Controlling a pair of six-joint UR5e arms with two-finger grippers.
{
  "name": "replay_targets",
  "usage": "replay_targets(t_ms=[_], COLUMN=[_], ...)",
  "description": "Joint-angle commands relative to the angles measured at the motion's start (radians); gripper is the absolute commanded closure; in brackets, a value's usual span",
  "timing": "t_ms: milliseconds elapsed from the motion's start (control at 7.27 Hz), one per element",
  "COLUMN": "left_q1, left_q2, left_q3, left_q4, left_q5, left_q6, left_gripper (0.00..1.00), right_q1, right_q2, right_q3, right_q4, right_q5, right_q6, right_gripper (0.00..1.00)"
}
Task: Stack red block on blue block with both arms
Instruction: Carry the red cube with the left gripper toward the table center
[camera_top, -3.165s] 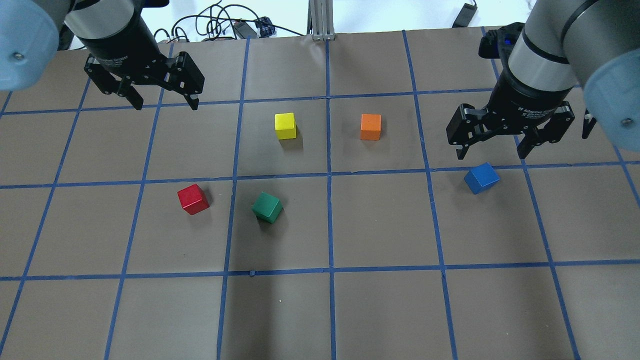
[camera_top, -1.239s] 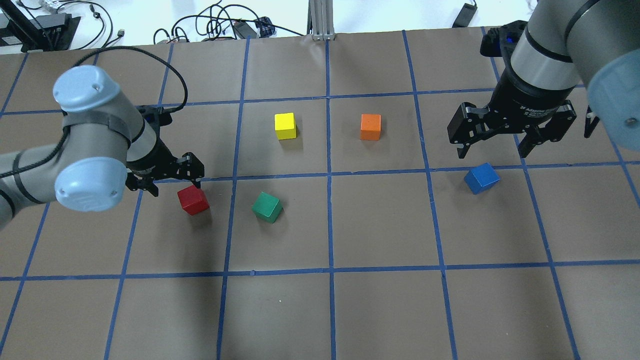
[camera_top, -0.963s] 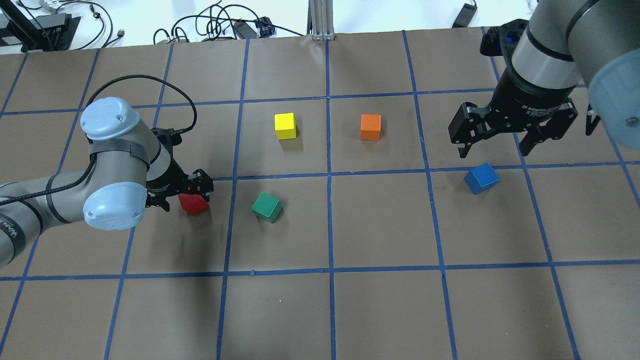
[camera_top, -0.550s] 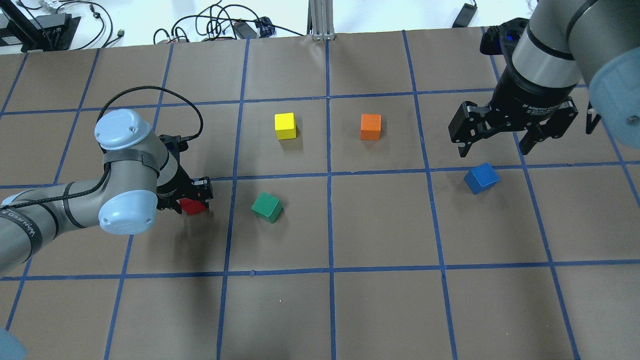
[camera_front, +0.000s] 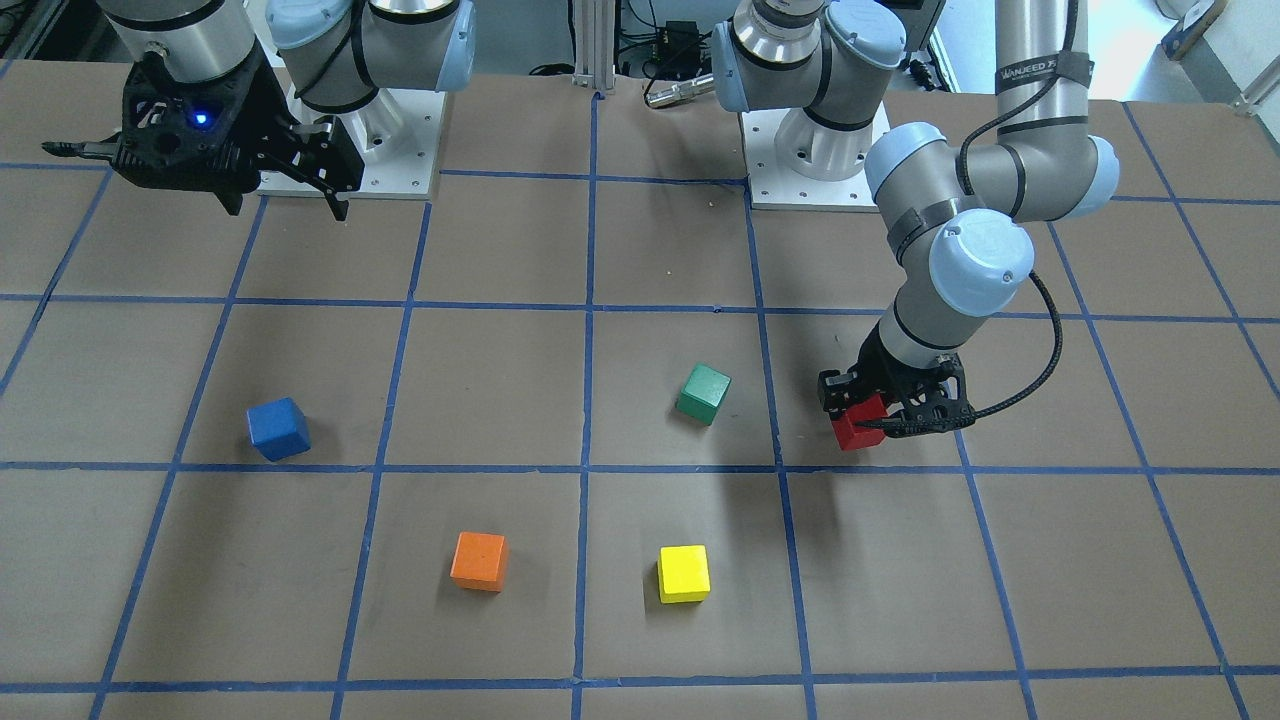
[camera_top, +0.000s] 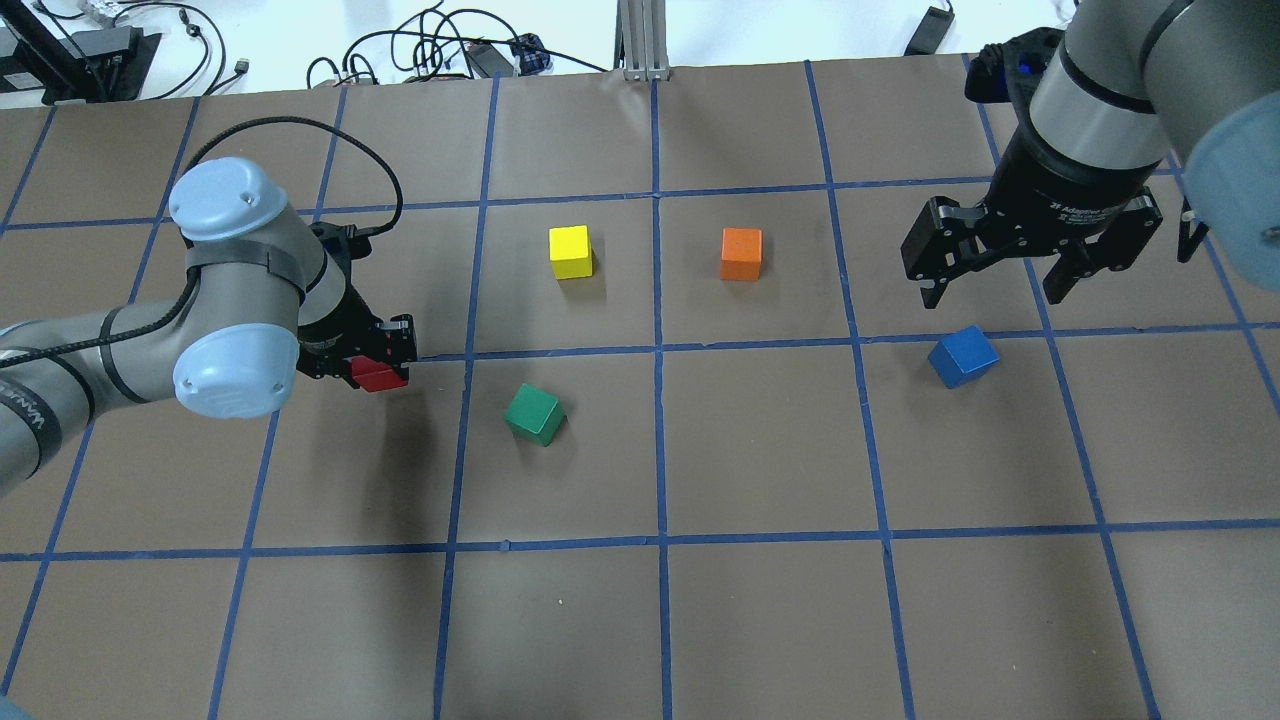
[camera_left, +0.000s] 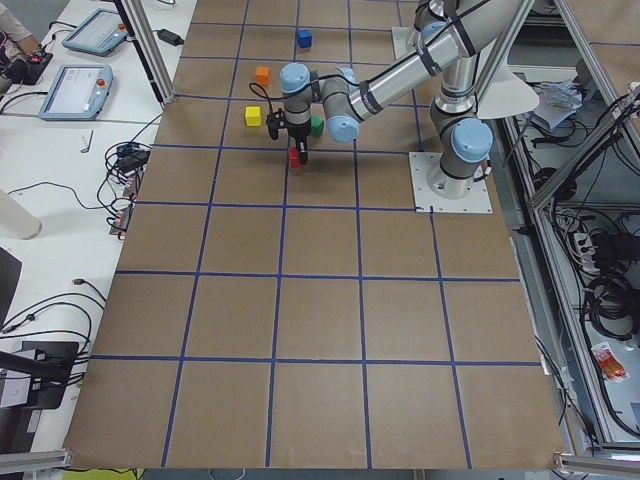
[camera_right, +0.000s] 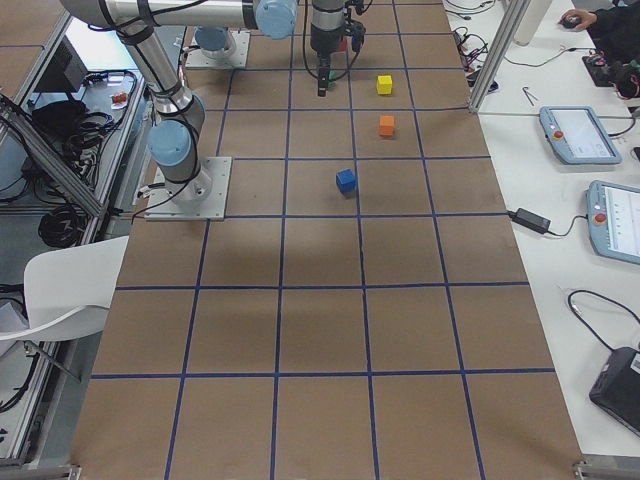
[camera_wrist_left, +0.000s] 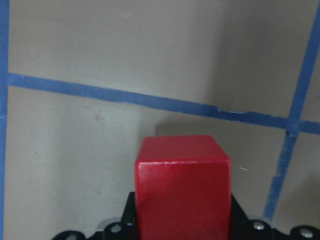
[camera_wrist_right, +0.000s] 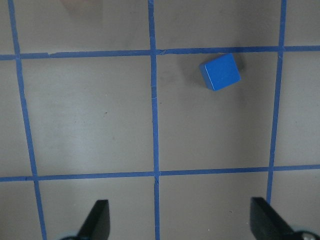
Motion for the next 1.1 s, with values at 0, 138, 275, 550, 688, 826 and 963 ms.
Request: replay_targets(t_ms=[0, 138, 275, 550, 688, 826, 963], left_q1=[-0.204, -0.319, -0.375, -0.442, -0.458, -0.493, -0.502], left_q2=[-0.032, -0.073, -0.113, -0.197, -0.242, -0.27, -0.294], left_q3=[0.147, 0.22, 0.269, 0.301, 0.301, 0.302, 0.301], left_q4=[-0.067, -0.074, -0.068, -0.015, 0.051, 0.053, 0.055], left_q5=[-0.015, -0.013, -0.012, -0.039, -0.05, -0.041, -0.036], left_q6=[-0.001, -0.024, -0.094, -0.278, -0.318, -0.329, -0.328], left_gripper=[1.0, 1.0, 1.0, 1.0, 1.0, 1.0, 0.94], right_q1=[0.001, 0.001, 0.001, 0.001, 0.001, -0.001, -0.002], right_q2=[-0.011, -0.014, -0.022, -0.03, -0.03, -0.03, -0.027], right_q3=[0.0, 0.0, 0.003, 0.01, 0.012, 0.014, 0.014], right_q4=[-0.01, -0.007, -0.002, 0.006, -0.005, -0.005, -0.01], right_q5=[0.0, -0.002, -0.003, -0.003, -0.003, -0.003, -0.002], right_q6=[0.0, 0.002, 0.003, 0.006, 0.003, 0.003, 0.0], right_gripper=[0.0, 0.0, 0.0, 0.0, 0.0, 0.0, 0.0])
